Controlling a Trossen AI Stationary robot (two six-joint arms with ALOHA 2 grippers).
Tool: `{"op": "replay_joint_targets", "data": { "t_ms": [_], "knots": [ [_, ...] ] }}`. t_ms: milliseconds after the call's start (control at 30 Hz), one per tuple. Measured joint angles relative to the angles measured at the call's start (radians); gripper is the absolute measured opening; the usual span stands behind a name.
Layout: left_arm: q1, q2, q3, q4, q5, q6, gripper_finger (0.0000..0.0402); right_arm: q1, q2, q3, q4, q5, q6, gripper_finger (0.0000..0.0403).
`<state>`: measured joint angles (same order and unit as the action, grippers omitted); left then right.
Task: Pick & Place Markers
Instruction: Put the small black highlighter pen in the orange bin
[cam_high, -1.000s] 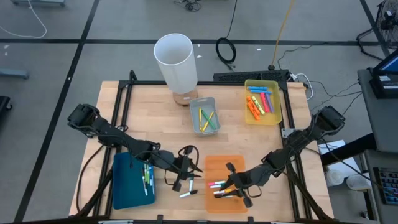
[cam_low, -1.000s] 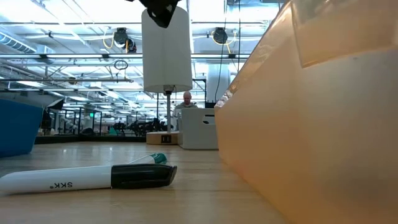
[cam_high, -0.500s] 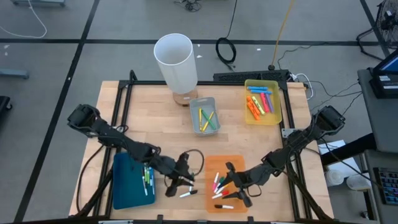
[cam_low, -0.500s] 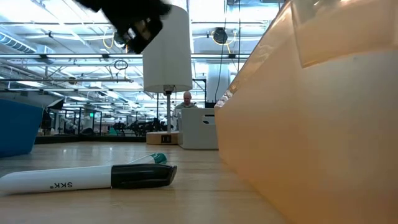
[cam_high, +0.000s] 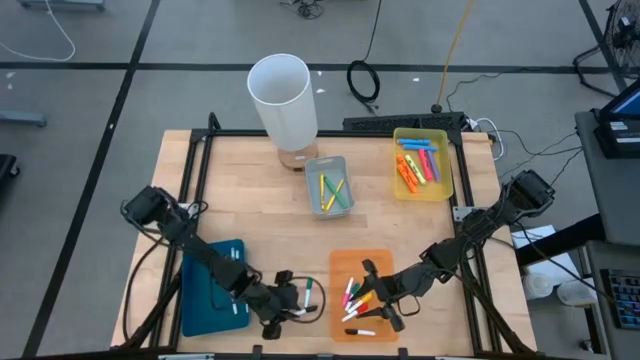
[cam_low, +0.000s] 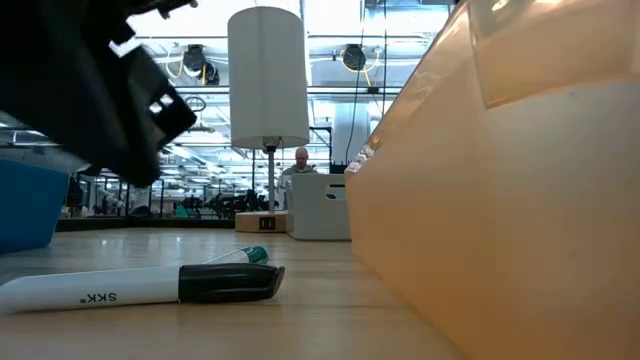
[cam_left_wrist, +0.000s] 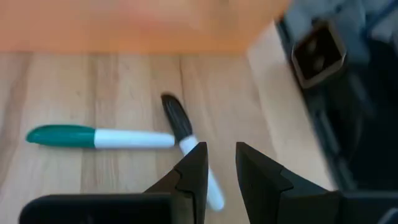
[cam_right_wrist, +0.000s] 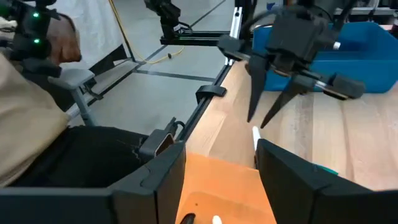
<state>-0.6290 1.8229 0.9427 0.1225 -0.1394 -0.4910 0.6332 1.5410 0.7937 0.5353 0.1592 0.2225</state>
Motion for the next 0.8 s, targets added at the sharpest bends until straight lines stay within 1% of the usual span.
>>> {"op": "replay_joint_targets", "data": {
  "t_ms": [100, 167, 267, 400, 467, 500, 567, 633, 700, 800],
  "knots": [
    [-0.031, -0.004, 0.014, 0.001, -0.024, -0.053, 0.0088, -0.013, 0.0, 0.0, 0.007, 0.0, 0.002, 0.0187],
    [-0.061, -0.002, 0.021, -0.004, -0.047, -0.047, 0.0088, -0.019, 0.0, 0.0, 0.015, 0.001, 0.002, 0.0187],
    [-0.103, -0.003, 0.044, 0.0, -0.106, -0.037, 0.0088, -0.024, 0.0, 0.0, 0.014, -0.001, 0.001, 0.0187],
    [-0.122, -0.001, 0.07, -0.112, -0.151, -0.12, 0.0088, -0.026, 0.0, 0.0, 0.015, -0.001, 0.002, 0.0187],
    [-0.127, -0.001, 0.114, -0.17, -0.144, -0.117, 0.0088, -0.026, 0.0, 0.0, 0.015, -0.002, 0.002, 0.0187],
    [-0.129, 0.003, 0.148, -0.203, -0.124, -0.099, 0.0088, -0.026, 0.0, 0.0, 0.015, -0.003, 0.002, 0.0187],
    [-0.132, 0.042, 0.247, -0.285, -0.099, -0.052, 0.0088, -0.026, 0.0, 0.0, 0.014, -0.002, 0.002, 0.0187],
    [-0.141, 0.104, 0.369, -0.416, -0.098, 0.003, 0.0088, -0.026, 0.0, 0.0, 0.016, -0.001, 0.002, 0.0187],
    [-0.139, 0.171, 0.509, -0.601, -0.122, 0.005, 0.0088, -0.026, 0.0, 0.0, 0.019, 0.0, 0.002, 0.0187],
    [-0.124, 0.251, 0.664, -0.93, -0.16, -0.078, 0.0088, -0.026, 0.0, 0.0, 0.021, 0.0, 0.002, 0.0187]
  ]
}}
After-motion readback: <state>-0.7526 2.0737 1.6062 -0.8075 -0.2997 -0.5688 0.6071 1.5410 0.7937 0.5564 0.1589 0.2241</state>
